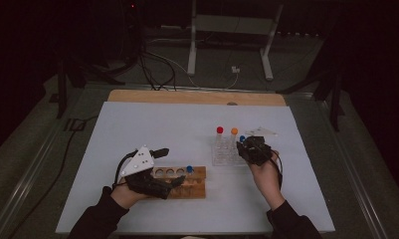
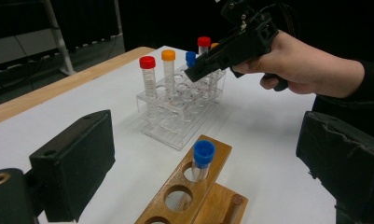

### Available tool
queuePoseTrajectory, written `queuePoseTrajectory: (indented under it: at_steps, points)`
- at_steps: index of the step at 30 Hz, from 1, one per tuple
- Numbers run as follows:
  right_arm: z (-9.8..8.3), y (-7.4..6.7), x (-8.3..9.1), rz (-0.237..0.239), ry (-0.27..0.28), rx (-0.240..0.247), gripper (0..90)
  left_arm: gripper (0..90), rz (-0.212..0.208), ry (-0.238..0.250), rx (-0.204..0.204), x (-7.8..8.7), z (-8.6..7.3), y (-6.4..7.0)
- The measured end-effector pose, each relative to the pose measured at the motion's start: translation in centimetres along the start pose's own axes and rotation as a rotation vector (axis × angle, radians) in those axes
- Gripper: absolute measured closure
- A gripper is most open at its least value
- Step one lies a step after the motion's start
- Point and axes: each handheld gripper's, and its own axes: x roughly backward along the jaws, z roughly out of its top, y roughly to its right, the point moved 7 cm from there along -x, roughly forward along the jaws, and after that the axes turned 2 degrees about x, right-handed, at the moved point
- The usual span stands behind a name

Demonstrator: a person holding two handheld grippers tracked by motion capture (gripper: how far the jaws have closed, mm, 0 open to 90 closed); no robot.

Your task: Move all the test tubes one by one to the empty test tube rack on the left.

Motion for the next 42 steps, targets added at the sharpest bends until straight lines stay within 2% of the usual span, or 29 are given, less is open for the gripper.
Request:
queuePoseTrajectory:
  at_steps: [6, 11, 20, 28, 34, 39, 42]
  points:
    - [-0.1, 0.0, -0.1, -0.003, -0.005, 0.009, 75.2, 5.3, 0.002, -0.006, 0.000, 0.0, -0.1, -0.1]
    - [0.3, 0.1, 0.2, -0.008, 0.022, 0.021, 76.4, 5.4, 0.005, -0.006, 0.002, -0.1, -0.1, -0.2]
    - [1.2, 0.0, 1.5, -0.028, 0.076, 0.054, 76.5, 5.4, -0.005, -0.001, 0.012, 0.1, 0.1, -0.2]
    - [1.9, 0.0, 2.6, -0.023, 0.110, 0.071, 76.6, 5.3, -0.018, 0.002, 0.022, 0.2, 0.3, -0.3]
    - [2.8, -0.6, 4.2, -0.030, 0.152, 0.106, 76.6, 5.4, -0.021, 0.003, 0.020, 0.3, 0.5, -0.3]
    - [3.5, -1.2, 5.1, -0.011, 0.185, 0.117, 76.6, 5.4, -0.027, -0.001, 0.021, 0.3, 0.6, -0.3]
    - [3.8, -1.9, 5.5, 0.016, 0.197, 0.133, 76.6, 5.4, -0.034, -0.004, 0.020, 0.2, 0.7, -0.4]
